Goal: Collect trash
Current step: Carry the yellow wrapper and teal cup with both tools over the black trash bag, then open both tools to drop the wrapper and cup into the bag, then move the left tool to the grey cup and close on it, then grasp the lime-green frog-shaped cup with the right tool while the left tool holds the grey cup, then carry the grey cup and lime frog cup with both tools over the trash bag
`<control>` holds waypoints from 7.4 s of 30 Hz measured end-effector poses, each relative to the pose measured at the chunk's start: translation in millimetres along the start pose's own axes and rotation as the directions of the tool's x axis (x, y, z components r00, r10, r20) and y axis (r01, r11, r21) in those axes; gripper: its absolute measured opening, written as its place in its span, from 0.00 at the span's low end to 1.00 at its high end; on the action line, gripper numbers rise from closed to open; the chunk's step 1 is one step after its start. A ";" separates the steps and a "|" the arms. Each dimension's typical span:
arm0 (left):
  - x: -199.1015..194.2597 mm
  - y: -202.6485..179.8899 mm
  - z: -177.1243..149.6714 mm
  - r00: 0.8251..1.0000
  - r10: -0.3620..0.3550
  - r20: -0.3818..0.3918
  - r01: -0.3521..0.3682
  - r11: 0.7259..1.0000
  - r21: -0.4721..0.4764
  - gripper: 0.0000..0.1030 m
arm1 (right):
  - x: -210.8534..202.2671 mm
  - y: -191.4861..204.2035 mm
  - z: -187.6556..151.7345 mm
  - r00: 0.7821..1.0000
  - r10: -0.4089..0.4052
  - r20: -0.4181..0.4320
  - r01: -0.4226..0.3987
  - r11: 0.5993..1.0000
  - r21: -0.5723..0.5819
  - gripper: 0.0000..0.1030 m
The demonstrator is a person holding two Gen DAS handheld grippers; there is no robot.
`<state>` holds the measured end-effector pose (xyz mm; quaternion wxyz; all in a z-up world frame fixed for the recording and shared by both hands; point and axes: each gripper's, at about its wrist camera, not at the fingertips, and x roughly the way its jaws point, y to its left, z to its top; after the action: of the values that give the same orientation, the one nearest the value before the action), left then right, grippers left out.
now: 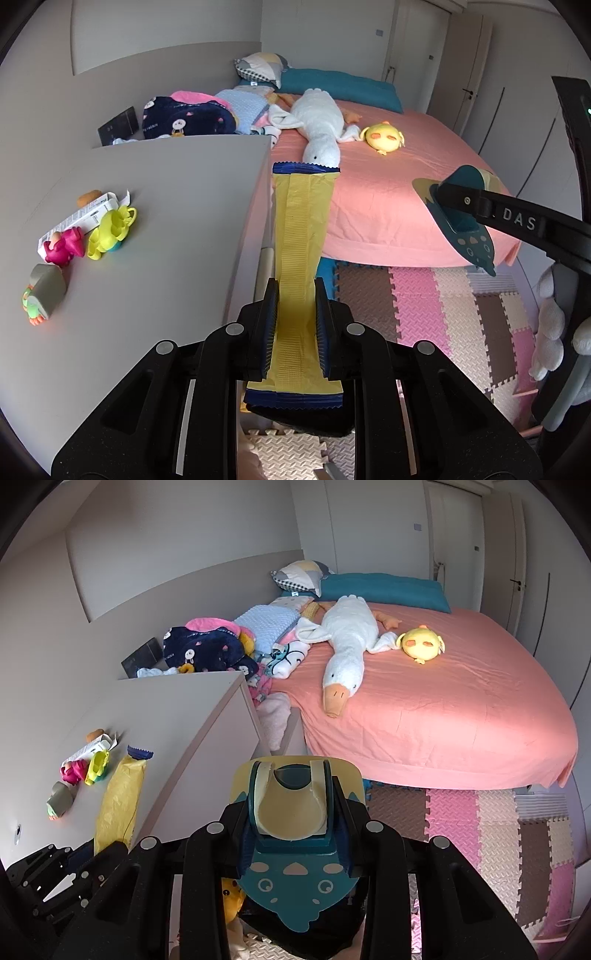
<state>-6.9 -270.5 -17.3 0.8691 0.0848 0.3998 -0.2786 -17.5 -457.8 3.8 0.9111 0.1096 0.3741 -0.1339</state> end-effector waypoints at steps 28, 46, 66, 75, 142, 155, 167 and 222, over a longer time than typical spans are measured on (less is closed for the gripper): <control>-19.3 25.5 -8.9 0.995 0.101 0.022 -0.101 0.995 0.027 0.94 | -5.6 26.8 11.0 0.998 0.030 0.059 -0.029 1.000 -0.010 0.66; -40.5 87.1 -20.3 0.978 0.206 0.043 -0.203 0.977 -0.064 0.94 | 11.3 89.9 4.9 0.995 0.100 0.017 -0.098 0.991 -0.087 0.66; -37.1 165.3 -25.2 0.940 0.340 0.018 -0.332 0.929 -0.160 0.71 | 32.2 151.3 0.4 0.986 0.162 -0.029 -0.164 0.973 -0.164 0.66; -24.6 200.0 -22.6 0.930 0.366 -0.015 -0.362 0.911 -0.198 0.63 | 46.9 181.4 -4.3 0.980 0.189 -0.063 -0.198 0.959 -0.204 0.66; -43.5 289.1 -11.1 0.902 0.430 0.040 -0.400 0.866 -0.301 0.34 | 147.0 294.8 6.5 0.922 0.334 -0.198 -0.369 0.912 -0.179 0.50; -54.7 270.5 -10.8 0.907 0.416 0.066 -0.379 0.874 -0.305 0.34 | 118.3 281.7 11.1 0.931 0.322 -0.172 -0.355 0.910 -0.214 0.49; -66.2 223.1 -8.8 0.918 0.384 0.094 -0.348 0.897 -0.271 0.34 | 74.3 245.4 8.5 0.934 0.328 -0.140 -0.352 0.911 -0.215 0.49; -29.7 4.4 8.3 0.992 0.085 0.096 -0.088 0.996 0.032 0.34 | -22.3 18.1 -7.5 0.997 0.073 0.015 -0.072 0.997 -0.024 0.49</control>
<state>-14.7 -257.6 9.9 0.8965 0.1046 0.3492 -0.2517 -31.8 -435.0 16.2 0.9196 0.1112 0.3640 -0.0972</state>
